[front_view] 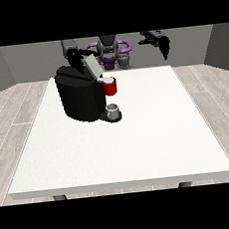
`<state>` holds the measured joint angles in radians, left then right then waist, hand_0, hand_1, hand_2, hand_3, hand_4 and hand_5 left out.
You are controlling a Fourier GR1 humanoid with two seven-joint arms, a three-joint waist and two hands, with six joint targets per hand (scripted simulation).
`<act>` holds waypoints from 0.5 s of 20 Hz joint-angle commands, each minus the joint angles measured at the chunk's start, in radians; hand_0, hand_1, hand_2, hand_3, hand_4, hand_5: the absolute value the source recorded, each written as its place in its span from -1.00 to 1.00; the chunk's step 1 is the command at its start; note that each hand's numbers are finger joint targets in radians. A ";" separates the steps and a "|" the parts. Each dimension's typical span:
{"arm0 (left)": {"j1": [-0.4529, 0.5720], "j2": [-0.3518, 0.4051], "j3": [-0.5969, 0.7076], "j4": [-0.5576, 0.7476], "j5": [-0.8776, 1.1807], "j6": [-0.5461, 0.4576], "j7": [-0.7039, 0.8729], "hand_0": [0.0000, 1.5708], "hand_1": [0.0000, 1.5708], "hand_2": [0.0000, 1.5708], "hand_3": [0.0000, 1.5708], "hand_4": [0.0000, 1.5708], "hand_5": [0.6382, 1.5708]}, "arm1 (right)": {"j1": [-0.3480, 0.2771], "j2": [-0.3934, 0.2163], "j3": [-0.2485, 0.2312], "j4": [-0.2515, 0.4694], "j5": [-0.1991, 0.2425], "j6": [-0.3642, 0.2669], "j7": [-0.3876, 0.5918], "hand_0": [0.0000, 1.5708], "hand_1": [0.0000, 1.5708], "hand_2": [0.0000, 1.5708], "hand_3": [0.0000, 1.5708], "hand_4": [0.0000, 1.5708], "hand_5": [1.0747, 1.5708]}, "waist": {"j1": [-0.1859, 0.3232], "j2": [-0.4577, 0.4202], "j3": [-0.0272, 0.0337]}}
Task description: Insert the coffee pod into the coffee machine and close the lid
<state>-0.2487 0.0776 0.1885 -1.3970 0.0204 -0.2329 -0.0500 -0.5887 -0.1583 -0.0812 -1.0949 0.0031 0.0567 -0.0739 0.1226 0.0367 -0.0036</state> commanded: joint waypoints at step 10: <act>-0.009 0.058 0.024 0.073 0.024 -0.009 -0.081 -1.00 -1.00 -1.00 -1.00 -1.00 1.00 | -0.095 0.038 0.018 0.058 0.037 -0.016 -0.010 -1.00 -1.00 -1.00 -1.00 -1.00 1.00 | -0.009 0.054 0.0035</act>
<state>-0.2641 0.1004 0.1878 -1.3639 0.0222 -0.2168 -0.0948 -0.6746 -0.1425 -0.0708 -1.0564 0.0317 0.0487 -0.0778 0.1209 0.0793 -0.0027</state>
